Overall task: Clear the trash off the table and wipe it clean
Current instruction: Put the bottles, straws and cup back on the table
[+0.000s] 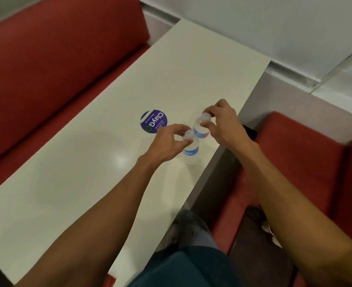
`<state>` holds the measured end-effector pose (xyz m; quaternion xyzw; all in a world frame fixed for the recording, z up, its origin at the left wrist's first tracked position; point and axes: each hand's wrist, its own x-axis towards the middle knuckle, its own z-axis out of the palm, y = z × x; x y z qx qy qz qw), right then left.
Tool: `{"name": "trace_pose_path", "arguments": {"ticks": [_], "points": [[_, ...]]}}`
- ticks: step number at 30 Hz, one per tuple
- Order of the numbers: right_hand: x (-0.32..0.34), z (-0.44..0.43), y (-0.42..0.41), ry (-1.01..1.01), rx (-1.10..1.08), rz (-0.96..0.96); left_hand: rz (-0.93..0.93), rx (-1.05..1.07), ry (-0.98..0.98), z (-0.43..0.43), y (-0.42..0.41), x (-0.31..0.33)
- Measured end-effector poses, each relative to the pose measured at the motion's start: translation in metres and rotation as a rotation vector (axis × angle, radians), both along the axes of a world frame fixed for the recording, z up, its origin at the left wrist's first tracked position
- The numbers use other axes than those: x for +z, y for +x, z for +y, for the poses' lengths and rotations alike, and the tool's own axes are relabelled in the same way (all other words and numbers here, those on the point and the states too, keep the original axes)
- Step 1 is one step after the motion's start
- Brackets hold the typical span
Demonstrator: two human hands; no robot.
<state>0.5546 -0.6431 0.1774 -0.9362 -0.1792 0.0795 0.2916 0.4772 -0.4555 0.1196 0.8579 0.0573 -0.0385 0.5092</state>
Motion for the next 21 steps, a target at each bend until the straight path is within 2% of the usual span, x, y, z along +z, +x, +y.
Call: {"name": "trace_pose_path", "arguments": {"ticks": [10, 21], "points": [[-0.02, 0.096, 0.067, 0.134, 0.145, 0.139, -0.048, 0.271, 0.022, 0.095, 0.035, -0.002], [-0.049, 0.186, 0.125, 0.149, 0.35, 0.205, -0.022, 0.514, 0.098, 0.161, 0.061, -0.009]]}}
